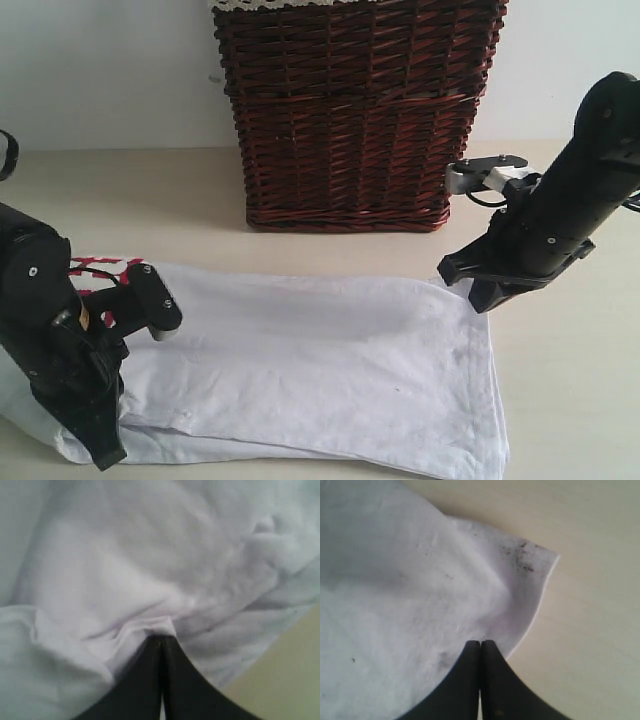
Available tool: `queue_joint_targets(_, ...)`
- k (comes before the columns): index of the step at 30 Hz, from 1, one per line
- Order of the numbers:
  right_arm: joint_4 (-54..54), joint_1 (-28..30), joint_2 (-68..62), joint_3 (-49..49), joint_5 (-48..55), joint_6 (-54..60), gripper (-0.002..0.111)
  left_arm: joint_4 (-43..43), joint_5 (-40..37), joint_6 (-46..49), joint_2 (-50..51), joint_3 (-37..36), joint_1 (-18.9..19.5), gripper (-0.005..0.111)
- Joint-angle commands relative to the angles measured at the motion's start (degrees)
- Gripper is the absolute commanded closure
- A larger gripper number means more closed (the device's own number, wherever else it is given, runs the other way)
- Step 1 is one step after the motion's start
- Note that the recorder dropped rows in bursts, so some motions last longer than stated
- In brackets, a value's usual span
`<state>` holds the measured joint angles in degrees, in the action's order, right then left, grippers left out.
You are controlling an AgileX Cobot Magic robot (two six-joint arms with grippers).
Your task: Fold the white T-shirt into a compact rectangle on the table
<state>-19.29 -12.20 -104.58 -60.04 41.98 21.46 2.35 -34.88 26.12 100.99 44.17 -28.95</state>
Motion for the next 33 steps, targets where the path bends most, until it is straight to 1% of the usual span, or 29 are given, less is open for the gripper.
queue_joint_targets(1, -0.2, 0.2, 0.5, -0.3, -0.4, 1.0, 0.108, -0.2, -3.0, 0.3, 0.7, 2.6, -0.2, 0.107)
queue_joint_targets(3, -0.2, 0.2, 0.5, -0.3, 0.0, 0.9, 0.108, -0.3, -5.3, -3.3, -2.3, 5.4, -0.2, 0.107)
queue_joint_targets(5, -0.2, 0.2, 0.5, -0.3, 0.0, 0.9, 0.108, -0.3, -3.6, -6.0, -6.9, 5.9, 0.0, 0.106)
queue_joint_targets(6, -0.2, 0.2, 0.5, -0.3, 0.0, 0.9, 0.108, -0.3, -2.0, -8.8, -9.8, 5.8, 1.2, 0.1)
queue_joint_targets(7, -0.4, 0.2, 0.5, -0.3, 0.0, 0.9, 0.108, -0.1, -1.2, -12.8, -11.7, 5.8, 4.0, 0.089)
queue_joint_targets(8, -0.4, 0.2, 0.5, -0.3, 0.0, 0.9, 0.108, 0.0, -1.1, -15.1, -12.2, 5.8, 6.0, 0.084)
queue_joint_targets(9, -0.9, 0.2, 0.5, -0.3, 0.0, 0.9, 0.108, 0.0, -1.0, -21.4, -12.8, 5.8, 11.3, 0.068)
queue_joint_targets(10, -1.3, 0.2, 0.5, -0.3, 0.0, 0.9, 0.108, 0.0, -1.2, -24.6, -12.8, 5.8, 14.4, 0.059)
queue_joint_targets(11, -1.5, 0.2, 0.5, -0.3, 0.0, 0.9, 0.108, 0.0, -1.6, -29.2, -12.8, 5.6, 20.1, 0.047)
queue_joint_targets(12, -1.5, 0.2, 0.5, -0.3, 0.0, 0.9, 0.108, 0.0, -1.7, -30.0, -12.8, 5.1, 23.2, 0.043)
queue_joint_targets(13, -1.5, 0.2, 0.5, -0.3, -0.4, 1.1, 0.108, -0.3, -2.2, -30.0, -12.8, 4.4, 28.2, 0.042)
queue_joint_targets(14, -1.5, 0.2, 0.5, -0.3, -0.7, 1.2, 0.108, -1.3, -2.3, -30.0, -12.8, 4.2, 30.4, 0.042)
queue_joint_targets(15, -1.8, 0.2, 0.5, -0.3, -1.2, 1.2, 0.108, -2.9, -2.4, -30.0, -12.8, 4.0, 34.1, 0.042)
queue_joint_targets(16, -1.7, 0.2, 0.5, -0.3, -1.3, 1.2, 0.108, -3.2, -2.8, -30.2, -12.2, 3.9, 36.7, 0.042)
queue_joint_targets(17, -1.7, 0.2, 0.5, -0.3, -1.3, 1.2, 0.108, -3.2, -2.8, -30.7, -11.8, 3.6, 38.2, 0.042)
queue_joint_targets(18, -1.7, 0.2, 0.5, -0.3, -1.3, 1.3, 0.108, -3.2, -2.5, -31.2, -10.5, 3.2, 40.9, 0.042)
queue_joint_targets(20, -1.7, 0.2, 0.5, -0.3, -1.3, 1.3, 0.108, -4.6, -2.1, -31.1, -8.2, 3.2, 43.7, 0.042)
queue_joint_targets(21, -1.7, 0.2, 0.5, -0.3, -1.3, 1.3, 0.108, -4.8, -1.8, -31.0, -7.4, 3.2, 43.8, 0.042)
queue_joint_targets(23, -1.7, 0.2, 0.5, -0.3, -1.4, 1.3, 0.108, -5.5, 1.7, -30.2, -5.4, 3.2, 43.8, 0.042)
queue_joint_targets(27, -2.7, 0.2, 0.5, -0.3, -1.4, 1.3, 0.108, -9.6, 5.0, -28.2, -2.1, 3.2, 43.8, 0.042)
queue_joint_targets(29, -2.8, 0.2, 0.5, -0.3, -1.5, 1.3, 0.108, -14.6, 6.1, -24.4, -0.7, 3.2, 43.8, 0.042)
queue_joint_targets(32, -3.0, 0.2, 0.5, -0.3, -1.8, 1.6, 0.108, -27.6, 7.1, -12.9, 1.0, 3.2, 43.8, 0.042)
queue_joint_targets(33, -3.0, 0.2, 0.5, -0.3, -1.8, 1.6, 0.108, -32.8, 7.1, -7.8, 1.6, 3.2, 43.8, 0.042)
